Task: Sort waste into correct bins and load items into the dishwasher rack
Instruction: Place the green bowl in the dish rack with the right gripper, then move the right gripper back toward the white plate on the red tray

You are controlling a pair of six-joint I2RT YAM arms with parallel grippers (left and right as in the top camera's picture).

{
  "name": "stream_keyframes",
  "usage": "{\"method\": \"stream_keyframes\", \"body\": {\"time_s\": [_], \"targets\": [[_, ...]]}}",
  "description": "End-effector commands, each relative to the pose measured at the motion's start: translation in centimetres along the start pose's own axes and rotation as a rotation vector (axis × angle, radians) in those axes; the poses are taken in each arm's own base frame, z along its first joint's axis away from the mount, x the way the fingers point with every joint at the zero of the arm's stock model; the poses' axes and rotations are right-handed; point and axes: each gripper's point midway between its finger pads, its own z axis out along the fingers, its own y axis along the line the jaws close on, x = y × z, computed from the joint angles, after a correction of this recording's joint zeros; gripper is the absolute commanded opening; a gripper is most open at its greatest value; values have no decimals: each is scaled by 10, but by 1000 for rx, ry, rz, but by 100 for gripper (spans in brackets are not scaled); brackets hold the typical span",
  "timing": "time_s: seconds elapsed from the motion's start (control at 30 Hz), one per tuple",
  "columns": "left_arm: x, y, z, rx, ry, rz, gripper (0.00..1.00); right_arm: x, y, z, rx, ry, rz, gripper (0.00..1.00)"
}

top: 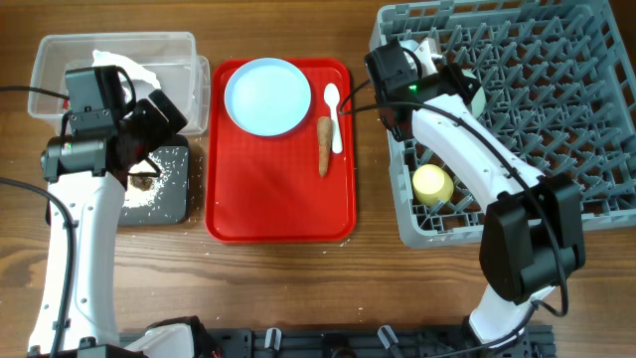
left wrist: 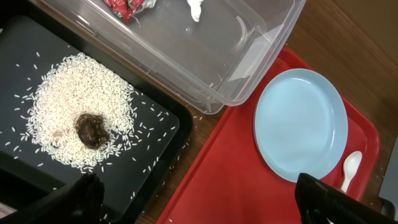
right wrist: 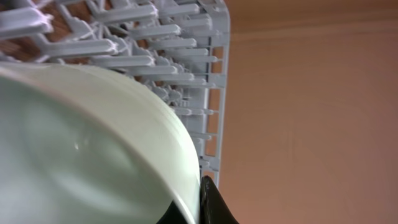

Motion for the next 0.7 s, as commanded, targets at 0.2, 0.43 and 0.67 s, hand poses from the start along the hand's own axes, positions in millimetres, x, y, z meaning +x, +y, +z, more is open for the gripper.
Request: {"method": "stream_keyframes", "body": {"time_s": [0.2,0.43,0.67], "targets": [[-5,-1,-3,6,-13,-2,100,-9,43,-18,-139,-60,-95,16],[-5,-1,-3,6,-13,-2,100,-9,45,-22,-139,-68,-162,64],[-5,-1,-3,6,-13,-2,100,-16,57,-39,-165,-121,-252,68]]}}
